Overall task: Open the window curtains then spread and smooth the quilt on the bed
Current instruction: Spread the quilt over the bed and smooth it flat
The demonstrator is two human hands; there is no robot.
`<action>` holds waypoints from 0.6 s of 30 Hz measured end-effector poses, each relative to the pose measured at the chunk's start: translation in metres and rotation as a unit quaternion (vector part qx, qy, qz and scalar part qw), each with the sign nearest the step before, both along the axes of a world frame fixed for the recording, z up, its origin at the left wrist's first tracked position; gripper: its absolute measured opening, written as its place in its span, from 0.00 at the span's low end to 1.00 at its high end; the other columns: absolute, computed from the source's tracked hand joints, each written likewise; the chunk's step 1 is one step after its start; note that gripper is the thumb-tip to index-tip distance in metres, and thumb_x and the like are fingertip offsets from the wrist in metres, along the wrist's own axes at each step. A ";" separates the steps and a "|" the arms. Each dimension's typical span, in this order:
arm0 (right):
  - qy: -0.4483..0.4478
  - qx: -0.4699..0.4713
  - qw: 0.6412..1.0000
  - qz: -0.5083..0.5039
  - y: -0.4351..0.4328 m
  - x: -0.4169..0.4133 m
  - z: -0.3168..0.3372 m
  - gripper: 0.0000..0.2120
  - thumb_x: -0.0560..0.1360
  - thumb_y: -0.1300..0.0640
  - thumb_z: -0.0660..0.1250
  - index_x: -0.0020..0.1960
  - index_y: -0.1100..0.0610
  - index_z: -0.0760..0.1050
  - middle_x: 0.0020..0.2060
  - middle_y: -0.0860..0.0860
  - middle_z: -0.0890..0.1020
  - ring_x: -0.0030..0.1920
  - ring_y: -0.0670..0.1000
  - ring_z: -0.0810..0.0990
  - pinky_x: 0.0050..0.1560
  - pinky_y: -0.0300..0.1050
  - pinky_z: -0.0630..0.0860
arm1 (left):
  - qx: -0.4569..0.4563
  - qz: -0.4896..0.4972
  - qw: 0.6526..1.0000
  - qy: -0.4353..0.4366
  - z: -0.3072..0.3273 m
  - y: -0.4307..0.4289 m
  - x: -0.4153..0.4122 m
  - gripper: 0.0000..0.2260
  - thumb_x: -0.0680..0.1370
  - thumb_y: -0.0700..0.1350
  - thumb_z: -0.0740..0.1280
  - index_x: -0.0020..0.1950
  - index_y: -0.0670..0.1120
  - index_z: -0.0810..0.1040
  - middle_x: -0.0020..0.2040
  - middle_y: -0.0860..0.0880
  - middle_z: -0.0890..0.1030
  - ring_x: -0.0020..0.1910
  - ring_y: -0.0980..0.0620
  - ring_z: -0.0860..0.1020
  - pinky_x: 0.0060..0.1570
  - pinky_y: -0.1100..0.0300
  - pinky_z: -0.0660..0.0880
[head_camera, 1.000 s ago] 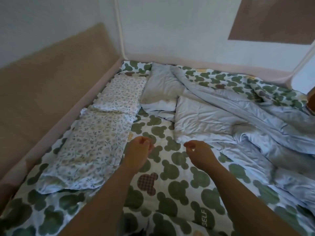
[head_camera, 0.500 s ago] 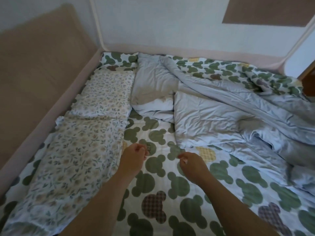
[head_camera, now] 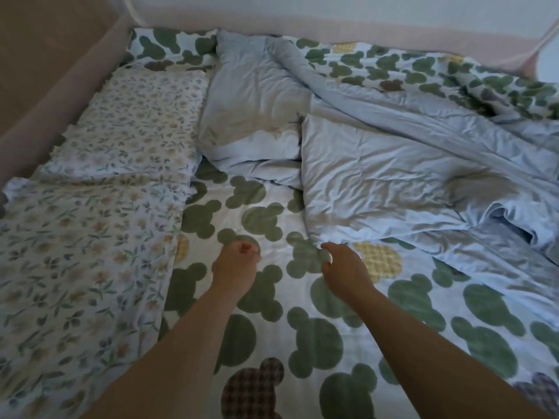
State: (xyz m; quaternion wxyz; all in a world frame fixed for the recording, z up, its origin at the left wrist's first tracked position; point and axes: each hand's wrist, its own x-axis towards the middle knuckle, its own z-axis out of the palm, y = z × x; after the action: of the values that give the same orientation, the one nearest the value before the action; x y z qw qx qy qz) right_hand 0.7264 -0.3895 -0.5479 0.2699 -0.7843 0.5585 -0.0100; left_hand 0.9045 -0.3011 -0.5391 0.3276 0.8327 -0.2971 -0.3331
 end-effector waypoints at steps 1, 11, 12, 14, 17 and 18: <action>0.014 -0.003 1.000 0.007 -0.009 0.000 -0.012 0.19 0.78 0.62 0.58 0.67 0.54 0.70 0.63 0.55 0.75 0.63 0.56 0.73 0.62 0.51 0.70 | 0.009 0.005 1.000 0.001 -0.012 -0.007 -0.002 0.10 0.81 0.43 0.59 0.54 0.40 0.78 0.53 0.44 0.79 0.50 0.49 0.76 0.48 0.59 0.72; 0.106 -0.091 0.989 0.050 -0.107 0.014 -0.133 0.32 0.77 0.57 0.64 0.76 0.58 0.52 0.76 0.57 0.55 0.76 0.57 0.54 0.75 0.52 0.54 | 0.125 -0.106 0.984 -0.075 -0.124 -0.070 -0.007 0.13 0.81 0.36 0.54 0.62 0.38 0.73 0.62 0.42 0.75 0.64 0.45 0.71 0.59 0.59 0.68; 0.115 -0.094 0.987 0.056 -0.114 0.015 -0.143 0.32 0.77 0.55 0.63 0.76 0.58 0.51 0.76 0.57 0.54 0.76 0.57 0.52 0.75 0.52 0.52 | 0.122 -0.072 0.989 -0.033 -0.134 -0.073 -0.008 0.14 0.81 0.37 0.55 0.63 0.38 0.73 0.63 0.41 0.75 0.64 0.43 0.71 0.57 0.59 0.70; 0.132 -0.105 0.983 0.074 -0.128 0.018 -0.157 0.30 0.78 0.52 0.62 0.75 0.57 0.54 0.75 0.56 0.58 0.76 0.56 0.54 0.75 0.53 0.52 | 0.116 -0.027 0.992 -0.042 -0.151 -0.076 -0.007 0.14 0.80 0.39 0.58 0.63 0.39 0.74 0.60 0.41 0.77 0.61 0.41 0.75 0.52 0.58 0.72; 0.171 -0.134 0.971 0.096 -0.142 0.022 -0.165 0.18 0.77 0.56 0.61 0.66 0.57 0.68 0.64 0.56 0.74 0.68 0.56 0.68 0.70 0.50 0.59 | 0.131 -0.064 0.986 -0.084 -0.164 -0.075 -0.009 0.12 0.81 0.41 0.58 0.61 0.40 0.74 0.56 0.41 0.79 0.55 0.42 0.77 0.50 0.55 0.71; 0.180 -0.133 0.970 0.094 -0.145 0.022 -0.163 0.15 0.76 0.59 0.61 0.63 0.56 0.71 0.60 0.55 0.76 0.65 0.57 0.72 0.67 0.49 0.62 | 0.131 -0.075 0.985 -0.088 -0.168 -0.074 -0.008 0.12 0.81 0.42 0.57 0.61 0.40 0.73 0.56 0.42 0.78 0.55 0.44 0.77 0.49 0.57 0.70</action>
State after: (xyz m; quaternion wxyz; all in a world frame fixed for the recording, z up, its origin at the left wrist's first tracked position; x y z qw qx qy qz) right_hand 0.7489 -0.5347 -0.7108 0.0582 -0.8511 0.5153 0.0822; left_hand 0.8962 -0.3749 -0.7069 0.1618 0.8700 -0.3403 -0.3179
